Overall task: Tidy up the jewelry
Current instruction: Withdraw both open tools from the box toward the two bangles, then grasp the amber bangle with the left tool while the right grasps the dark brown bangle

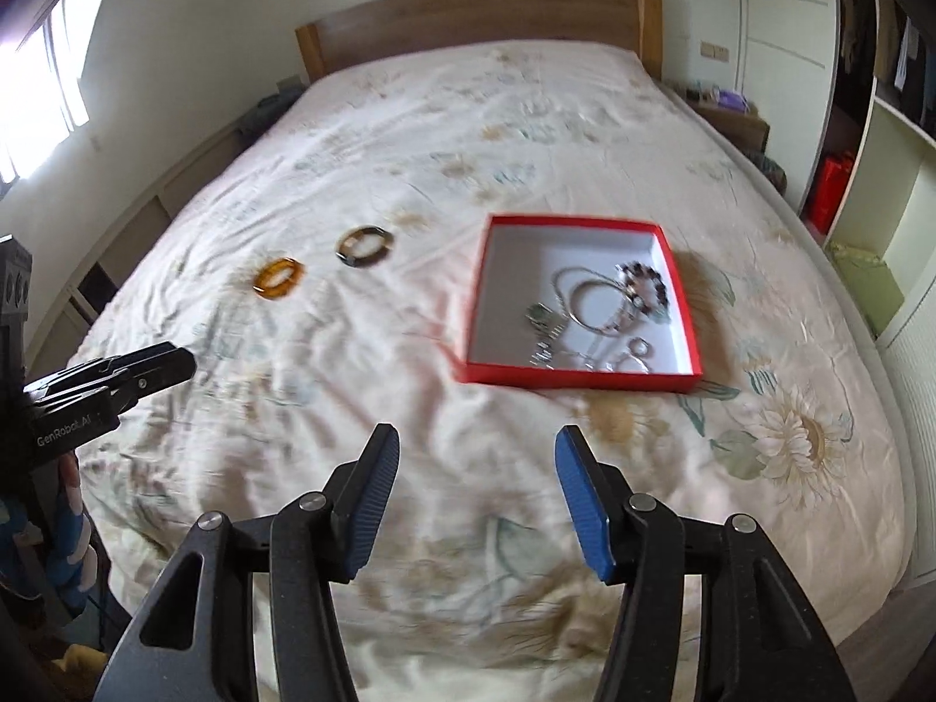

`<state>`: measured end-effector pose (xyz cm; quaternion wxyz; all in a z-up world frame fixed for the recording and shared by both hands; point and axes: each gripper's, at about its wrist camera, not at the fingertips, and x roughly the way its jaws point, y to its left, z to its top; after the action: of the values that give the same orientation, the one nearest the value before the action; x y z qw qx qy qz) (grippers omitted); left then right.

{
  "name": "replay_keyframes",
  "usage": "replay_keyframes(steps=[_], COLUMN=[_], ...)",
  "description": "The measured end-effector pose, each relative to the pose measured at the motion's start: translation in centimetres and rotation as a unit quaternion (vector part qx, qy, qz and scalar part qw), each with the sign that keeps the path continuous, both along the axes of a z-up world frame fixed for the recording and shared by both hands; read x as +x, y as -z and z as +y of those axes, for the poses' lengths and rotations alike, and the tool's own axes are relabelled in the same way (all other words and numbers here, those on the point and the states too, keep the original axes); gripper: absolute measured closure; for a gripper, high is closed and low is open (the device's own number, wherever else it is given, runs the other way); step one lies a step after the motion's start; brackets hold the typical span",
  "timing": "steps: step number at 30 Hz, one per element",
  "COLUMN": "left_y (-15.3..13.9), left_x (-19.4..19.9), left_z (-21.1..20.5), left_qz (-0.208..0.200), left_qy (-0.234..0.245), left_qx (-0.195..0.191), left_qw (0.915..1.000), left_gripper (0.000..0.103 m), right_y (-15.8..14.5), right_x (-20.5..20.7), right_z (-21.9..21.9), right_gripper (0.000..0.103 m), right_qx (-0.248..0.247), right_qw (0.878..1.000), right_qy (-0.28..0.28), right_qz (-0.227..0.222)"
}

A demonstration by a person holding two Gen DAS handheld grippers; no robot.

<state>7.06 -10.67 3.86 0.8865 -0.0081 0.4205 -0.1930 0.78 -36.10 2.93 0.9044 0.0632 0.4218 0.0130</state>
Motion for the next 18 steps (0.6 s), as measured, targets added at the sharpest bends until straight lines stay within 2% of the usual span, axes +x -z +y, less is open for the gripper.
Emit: replay_keyframes(steps=[5, 9, 13, 18], left_y=[-0.9, -0.2, 2.1, 5.3], left_x=[-0.8, 0.6, 4.1, 10.1], left_z=[5.6, 9.3, 11.8, 12.7], left_qz=[-0.019, -0.018, 0.007, 0.033], left_qy=[-0.041, -0.073, -0.098, -0.112], left_qx=[0.02, 0.03, 0.025, 0.028], left_qw=[0.9988, 0.9967, 0.9949, 0.9927], left_gripper=[0.064, 0.064, 0.064, 0.064], right_y=[-2.1, -2.4, -0.7, 2.4], right_x=[0.2, 2.7, 7.0, 13.7], right_z=[3.8, 6.4, 8.2, 9.2], right_gripper=[0.042, 0.042, 0.042, 0.042], right_qx=[-0.005, -0.001, 0.007, 0.019], right_qw=[0.999, 0.998, 0.998, 0.998], right_qy=[-0.023, -0.046, -0.057, -0.055], right_qz=[-0.03, -0.044, -0.036, -0.012])
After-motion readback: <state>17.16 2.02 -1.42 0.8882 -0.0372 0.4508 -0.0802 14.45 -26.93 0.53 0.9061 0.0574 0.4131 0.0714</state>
